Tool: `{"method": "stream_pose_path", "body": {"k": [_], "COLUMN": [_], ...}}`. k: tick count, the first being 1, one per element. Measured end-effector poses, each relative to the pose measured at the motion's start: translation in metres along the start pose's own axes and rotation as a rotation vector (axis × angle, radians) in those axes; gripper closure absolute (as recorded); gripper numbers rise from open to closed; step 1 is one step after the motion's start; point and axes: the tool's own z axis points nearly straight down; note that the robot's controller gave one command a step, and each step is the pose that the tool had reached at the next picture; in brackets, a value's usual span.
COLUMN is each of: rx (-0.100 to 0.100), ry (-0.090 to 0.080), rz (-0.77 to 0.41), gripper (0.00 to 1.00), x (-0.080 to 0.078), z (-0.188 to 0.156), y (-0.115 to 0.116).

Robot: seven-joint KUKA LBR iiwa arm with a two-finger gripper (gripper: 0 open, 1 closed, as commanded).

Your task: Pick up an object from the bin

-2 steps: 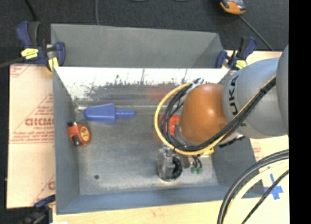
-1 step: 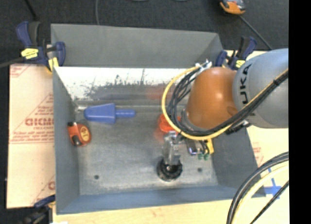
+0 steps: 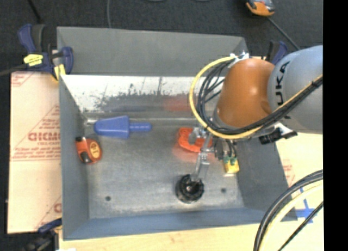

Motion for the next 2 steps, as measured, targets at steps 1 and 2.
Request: {"method": "stream_pose_path", "body": {"k": [1,2], "rx": [0.000,-0.001], "ry": [0.001,-0.006], "rz": [0.000,0.054], "gripper": [0.00,0.00], "x": [0.000,0.001], "z": [0.000,0.055], "y": [0.000,-0.004]}}
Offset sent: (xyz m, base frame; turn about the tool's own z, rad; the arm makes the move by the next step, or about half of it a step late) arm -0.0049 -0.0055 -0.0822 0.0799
